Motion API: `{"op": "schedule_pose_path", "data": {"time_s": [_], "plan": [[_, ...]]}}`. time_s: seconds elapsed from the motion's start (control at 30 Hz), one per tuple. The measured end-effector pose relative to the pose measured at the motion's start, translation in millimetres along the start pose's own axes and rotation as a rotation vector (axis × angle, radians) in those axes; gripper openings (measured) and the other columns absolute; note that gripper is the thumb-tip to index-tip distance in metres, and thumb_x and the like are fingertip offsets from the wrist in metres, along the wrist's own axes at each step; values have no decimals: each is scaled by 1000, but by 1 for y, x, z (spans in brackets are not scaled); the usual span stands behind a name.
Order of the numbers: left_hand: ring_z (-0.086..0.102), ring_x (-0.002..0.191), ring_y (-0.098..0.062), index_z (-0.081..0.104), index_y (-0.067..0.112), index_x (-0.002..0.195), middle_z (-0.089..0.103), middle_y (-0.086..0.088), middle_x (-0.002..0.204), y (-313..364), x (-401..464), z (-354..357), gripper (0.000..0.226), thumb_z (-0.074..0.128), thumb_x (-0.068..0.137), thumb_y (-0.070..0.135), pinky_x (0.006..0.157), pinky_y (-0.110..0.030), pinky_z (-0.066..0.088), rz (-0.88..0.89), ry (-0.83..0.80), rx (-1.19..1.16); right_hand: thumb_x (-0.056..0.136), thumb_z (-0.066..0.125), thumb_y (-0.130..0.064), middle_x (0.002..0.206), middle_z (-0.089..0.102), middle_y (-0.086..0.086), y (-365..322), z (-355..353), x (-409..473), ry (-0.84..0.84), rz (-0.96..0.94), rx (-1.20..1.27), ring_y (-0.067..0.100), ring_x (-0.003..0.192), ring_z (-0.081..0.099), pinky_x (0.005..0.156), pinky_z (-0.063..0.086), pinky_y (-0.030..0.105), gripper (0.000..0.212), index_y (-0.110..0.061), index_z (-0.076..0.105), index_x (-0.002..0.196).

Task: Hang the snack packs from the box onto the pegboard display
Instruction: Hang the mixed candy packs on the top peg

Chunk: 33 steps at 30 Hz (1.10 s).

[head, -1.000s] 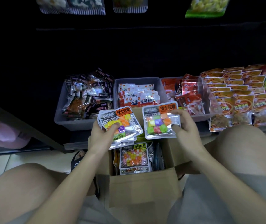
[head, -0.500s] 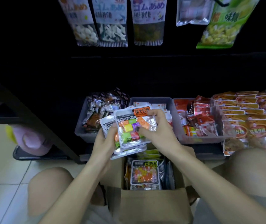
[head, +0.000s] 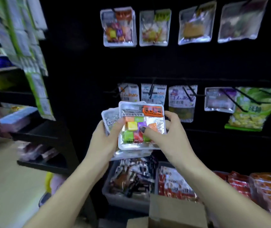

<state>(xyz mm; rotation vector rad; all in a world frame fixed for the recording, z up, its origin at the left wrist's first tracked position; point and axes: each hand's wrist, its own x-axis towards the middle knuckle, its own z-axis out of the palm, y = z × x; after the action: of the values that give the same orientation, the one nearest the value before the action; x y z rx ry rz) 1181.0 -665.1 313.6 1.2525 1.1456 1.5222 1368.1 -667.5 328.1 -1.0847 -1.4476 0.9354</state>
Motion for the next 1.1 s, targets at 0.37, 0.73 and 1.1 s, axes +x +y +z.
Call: {"op": "schedule_pose_path", "data": {"time_s": [0.37, 0.73, 1.1], "plan": [[79, 88, -29, 73, 10, 105, 81, -9, 96, 121, 71, -22, 32, 64, 102, 40, 81, -41, 63, 98, 74, -37, 76, 88, -45, 113, 62, -1, -127, 24, 86, 69, -131, -115, 17, 100, 65, 85, 57, 40, 57, -23, 48, 111], [77, 99, -24, 79, 24, 102, 81, 1, 99, 123, 138, -28, 25, 76, 91, 47, 98, -55, 59, 128, 227, -20, 93, 74, -26, 112, 59, 4, -170, 25, 156, 130, -334, -174, 19, 102, 63, 78, 51, 31, 43, -17, 42, 121], [79, 87, -22, 76, 21, 100, 81, 3, 92, 99, 170, -23, 50, 81, 74, 63, 88, -51, 63, 102, 264, 29, 92, 72, -20, 115, 56, 10, -198, 82, 211, 124, -320, -86, 18, 87, 55, 67, 44, 28, 42, -10, 44, 122]]}}
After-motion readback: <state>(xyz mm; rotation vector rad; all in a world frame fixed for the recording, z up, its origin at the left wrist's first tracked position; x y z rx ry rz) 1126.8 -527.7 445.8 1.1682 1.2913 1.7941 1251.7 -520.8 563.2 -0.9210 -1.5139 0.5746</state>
